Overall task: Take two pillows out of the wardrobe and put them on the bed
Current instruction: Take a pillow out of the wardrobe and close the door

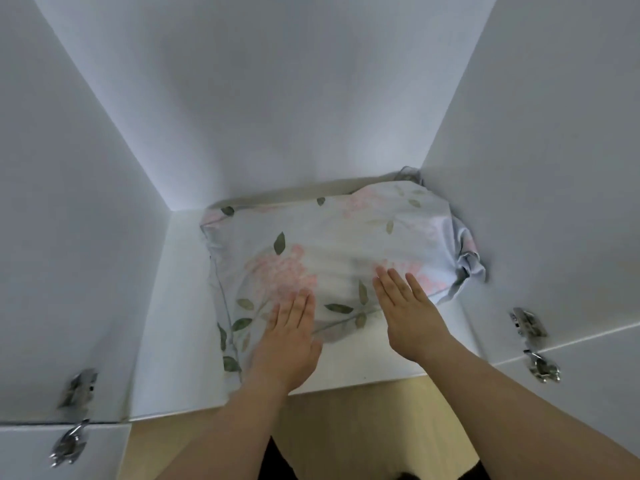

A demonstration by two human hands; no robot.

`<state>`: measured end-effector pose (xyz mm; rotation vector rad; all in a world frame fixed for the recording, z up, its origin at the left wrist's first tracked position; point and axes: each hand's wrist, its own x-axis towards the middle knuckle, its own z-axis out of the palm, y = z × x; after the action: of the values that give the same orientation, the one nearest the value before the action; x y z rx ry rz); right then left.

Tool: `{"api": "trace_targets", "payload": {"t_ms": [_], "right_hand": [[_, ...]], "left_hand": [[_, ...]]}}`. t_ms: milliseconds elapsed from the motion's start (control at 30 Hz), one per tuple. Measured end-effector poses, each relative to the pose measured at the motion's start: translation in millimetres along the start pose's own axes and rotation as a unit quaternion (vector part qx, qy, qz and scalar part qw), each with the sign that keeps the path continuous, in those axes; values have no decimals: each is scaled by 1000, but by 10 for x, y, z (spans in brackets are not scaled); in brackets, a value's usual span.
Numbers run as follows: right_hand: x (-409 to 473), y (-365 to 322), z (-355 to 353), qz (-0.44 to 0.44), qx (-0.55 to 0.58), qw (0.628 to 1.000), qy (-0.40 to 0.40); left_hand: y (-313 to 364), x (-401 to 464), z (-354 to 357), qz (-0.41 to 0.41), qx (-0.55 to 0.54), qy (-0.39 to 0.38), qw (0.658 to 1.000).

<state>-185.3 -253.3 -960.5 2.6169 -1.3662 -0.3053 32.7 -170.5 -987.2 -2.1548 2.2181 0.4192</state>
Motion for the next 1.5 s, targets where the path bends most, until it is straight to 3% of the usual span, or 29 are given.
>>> {"api": "trace_targets", "payload": {"t_ms": [133,400,533,700,967,1233,1500], "right_hand": [[210,-4,525,14,-7,999,-42],[651,41,1198,37,-42,998,42],[846,122,1380,71,-45,996,17],[1098,253,1461,49,-23,998,-44],[1334,313,1600,-11,13,999,-31],[1379,279,1626,-19,10,996,-91],[1389,156,1558,3,13,996,-94]], "left_hand": [[-138,163,526,7,-3,-11,1000],[9,822,909,-26,57,23,998],[84,1108,1018,-81,72,26,994],[50,1370,1156,-106,66,14,992],[-74,1592,1300,-90,87,28,992],[9,1680,1452,-91,142,37,985],[59,1760,1466,-87,161,-34,983]]}}
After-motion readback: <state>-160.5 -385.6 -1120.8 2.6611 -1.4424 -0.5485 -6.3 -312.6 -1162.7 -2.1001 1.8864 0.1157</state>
